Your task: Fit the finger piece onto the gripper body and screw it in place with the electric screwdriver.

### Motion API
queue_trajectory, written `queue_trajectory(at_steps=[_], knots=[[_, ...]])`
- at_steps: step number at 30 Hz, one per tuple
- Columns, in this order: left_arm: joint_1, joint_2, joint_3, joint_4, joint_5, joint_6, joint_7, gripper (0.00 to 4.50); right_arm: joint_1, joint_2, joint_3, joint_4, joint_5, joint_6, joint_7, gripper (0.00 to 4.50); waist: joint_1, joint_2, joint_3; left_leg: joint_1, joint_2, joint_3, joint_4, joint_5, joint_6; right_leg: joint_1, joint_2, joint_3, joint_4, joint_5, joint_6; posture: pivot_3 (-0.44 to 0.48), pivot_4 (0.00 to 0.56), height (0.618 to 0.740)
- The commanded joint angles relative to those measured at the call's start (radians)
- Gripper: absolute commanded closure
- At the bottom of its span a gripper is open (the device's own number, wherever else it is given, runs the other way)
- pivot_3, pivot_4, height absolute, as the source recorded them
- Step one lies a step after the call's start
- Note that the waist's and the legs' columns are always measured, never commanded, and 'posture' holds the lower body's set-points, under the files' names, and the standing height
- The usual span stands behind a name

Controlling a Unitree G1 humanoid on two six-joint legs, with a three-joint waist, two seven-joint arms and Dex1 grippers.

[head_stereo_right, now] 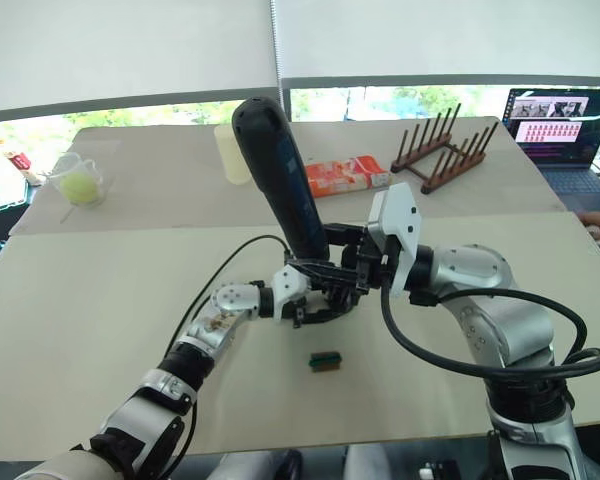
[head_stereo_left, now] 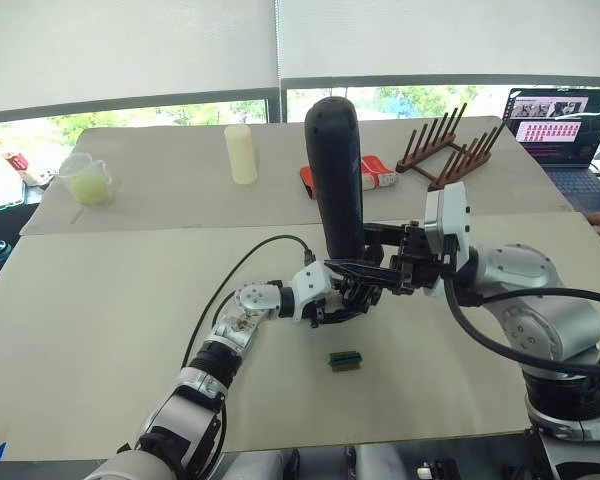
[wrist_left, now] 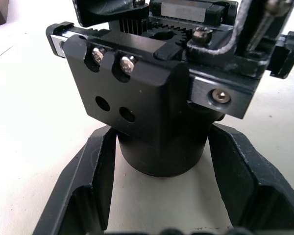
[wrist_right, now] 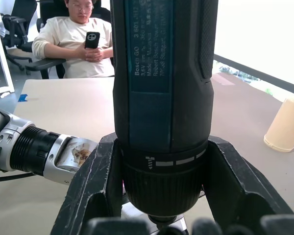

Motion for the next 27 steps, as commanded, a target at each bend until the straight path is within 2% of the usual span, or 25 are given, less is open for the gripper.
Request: queue_trajectory(at_steps=[1,27], knots=[[-0.003,-0.004,0.0,0.0,0.0,-0.003,-0.002,2.18,-0.011,0.006,-0.023,-0.045,0.037,-0.017,-0.008,2.6,0.0,0.0,0.0,0.0,0.0,0.0,0.0,0.0,0.0,0.0,0.0,0.0,0.0,0.0,0.0,0.0,0.15,0.74],[-0.002,-0.007,-0.002,-0.004,0.001,-0.006,-0.002,2.18,-0.017,-0.008,-0.017,-0.031,0.031,-0.035,-0.007,2.6,0.0,0.0,0.0,0.0,0.0,0.0,0.0,0.0,0.0,0.0,0.0,0.0,0.0,0.0,0.0,0.0,0.15,0.74]])
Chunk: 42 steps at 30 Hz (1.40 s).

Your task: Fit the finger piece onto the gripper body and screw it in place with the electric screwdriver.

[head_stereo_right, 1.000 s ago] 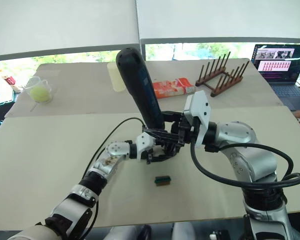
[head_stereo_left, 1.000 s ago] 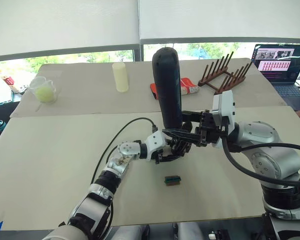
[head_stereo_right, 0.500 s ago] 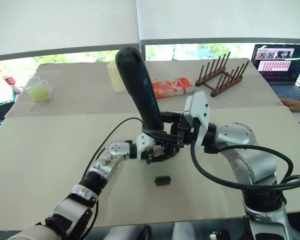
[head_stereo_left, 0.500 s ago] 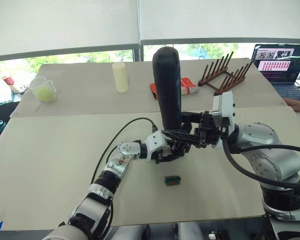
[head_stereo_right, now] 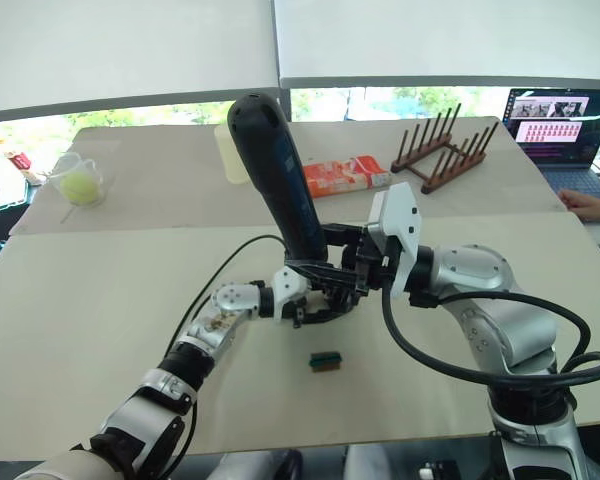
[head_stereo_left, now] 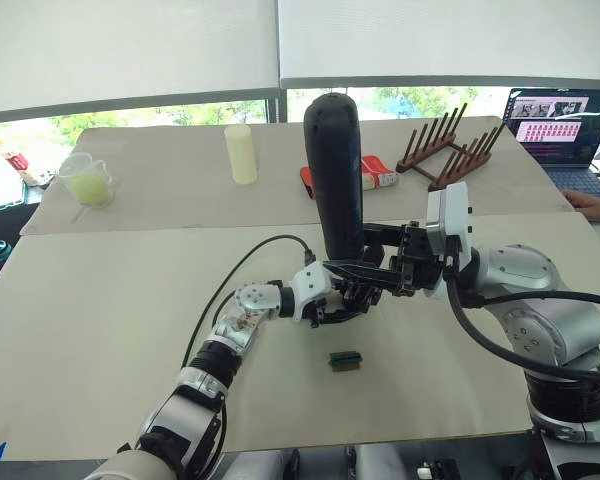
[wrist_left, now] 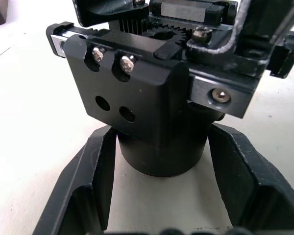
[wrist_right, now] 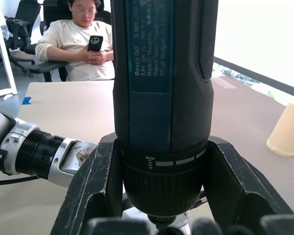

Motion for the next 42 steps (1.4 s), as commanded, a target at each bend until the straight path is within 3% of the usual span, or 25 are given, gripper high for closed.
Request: queue_trajectory(at_steps=[1,42], knots=[[-0.001,-0.004,-0.002,-0.006,0.0,-0.006,-0.002,2.18,-0.019,0.003,-0.016,-0.017,0.006,-0.04,0.002,2.6,0.0,0.0,0.0,0.0,0.0,0.0,0.0,0.0,0.0,0.0,0.0,0.0,0.0,0.0,0.0,0.0,0.15,0.74],[-0.004,-0.001,-0.001,-0.006,0.001,-0.002,-0.002,2.18,-0.032,0.028,-0.009,0.014,-0.021,-0.046,0.012,2.6,0.0,0.0,0.0,0.0,0.0,0.0,0.0,0.0,0.0,0.0,0.0,0.0,0.0,0.0,0.0,0.0,0.15,0.74]])
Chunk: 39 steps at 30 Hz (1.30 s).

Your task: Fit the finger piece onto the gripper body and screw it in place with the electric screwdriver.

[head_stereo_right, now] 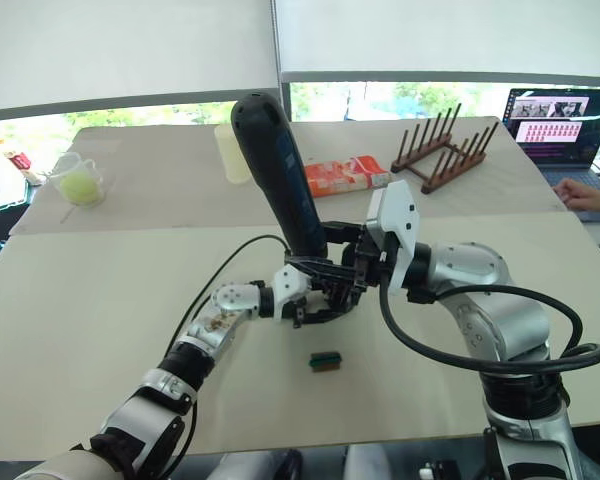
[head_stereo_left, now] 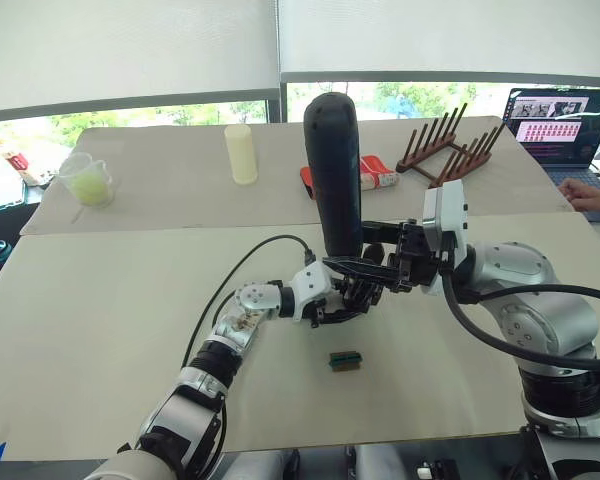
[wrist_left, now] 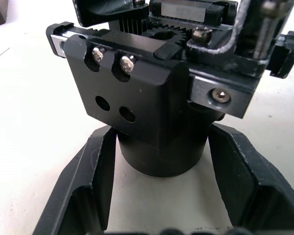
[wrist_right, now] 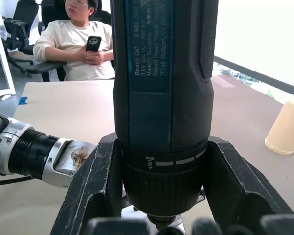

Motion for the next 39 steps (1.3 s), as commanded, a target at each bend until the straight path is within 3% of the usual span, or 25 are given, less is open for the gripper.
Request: queue_trajectory(at_steps=[1,39], knots=[[-0.005,-0.003,-0.001,-0.005,0.001,-0.003,-0.002,2.18,-0.015,0.003,-0.013,-0.016,0.005,-0.04,-0.002,2.6,0.0,0.0,0.0,0.0,0.0,0.0,0.0,0.0,0.0,0.0,0.0,0.0,0.0,0.0,0.0,0.0,0.15,0.74],[-0.028,-0.026,0.001,0.008,-0.007,-0.001,-0.006,2.18,0.06,-0.027,-0.054,0.028,0.014,-0.059,-0.001,2.6,0.003,0.0,0.0,0.0,0.0,0.0,0.0,0.0,0.0,0.0,0.0,0.0,0.0,0.0,0.0,0.0,0.15,0.74]])
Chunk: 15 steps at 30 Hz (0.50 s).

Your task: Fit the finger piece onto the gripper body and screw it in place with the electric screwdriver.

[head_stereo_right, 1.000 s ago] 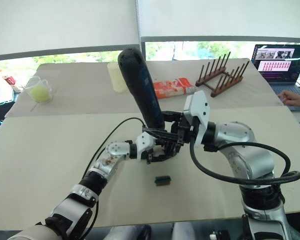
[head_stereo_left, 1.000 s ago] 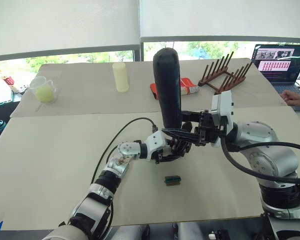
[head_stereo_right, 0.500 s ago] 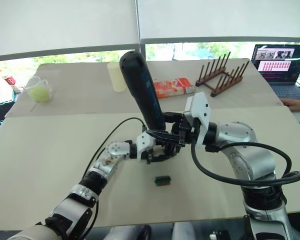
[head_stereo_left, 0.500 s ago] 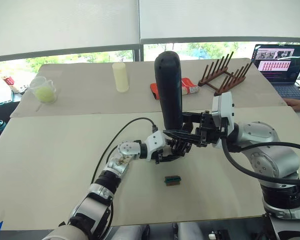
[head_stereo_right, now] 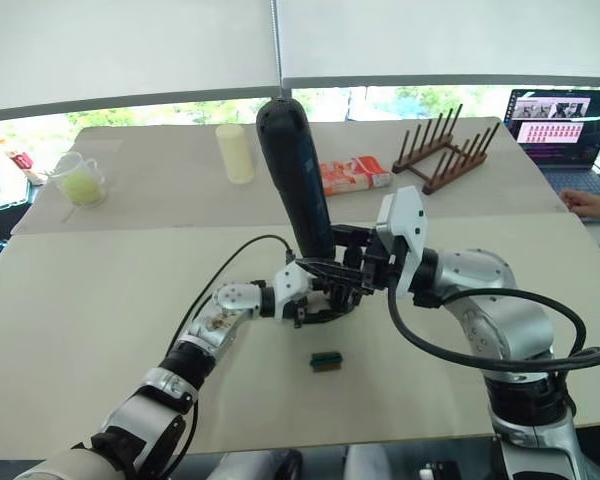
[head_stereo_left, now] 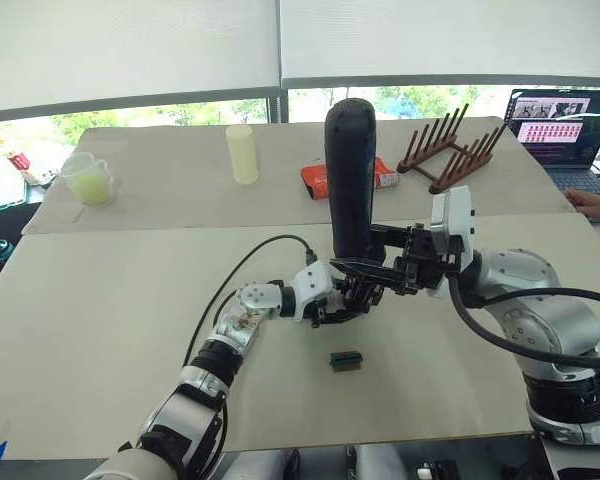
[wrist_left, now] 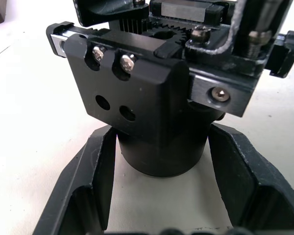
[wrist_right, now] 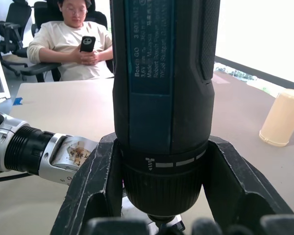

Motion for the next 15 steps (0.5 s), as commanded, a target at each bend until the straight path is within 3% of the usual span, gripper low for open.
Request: queue_trajectory(at_steps=[1,15], knots=[[-0.017,-0.016,0.002,-0.005,-0.008,-0.004,-0.003,2.18,0.013,-0.01,-0.029,0.011,0.006,-0.025,0.003,2.6,0.0,0.0,0.0,0.0,0.0,0.0,0.0,0.0,0.0,0.0,0.0,0.0,0.0,0.0,0.0,0.0,0.15,0.74],[-0.011,-0.014,0.002,-0.008,-0.005,-0.008,-0.005,2.18,0.075,-0.036,0.017,0.092,-0.037,-0.094,0.055,2.6,0.002,0.0,0.0,0.002,0.0,0.0,0.0,0.0,0.0,0.002,0.0,0.0,0.0,0.0,0.0,0.0,0.15,0.74]])
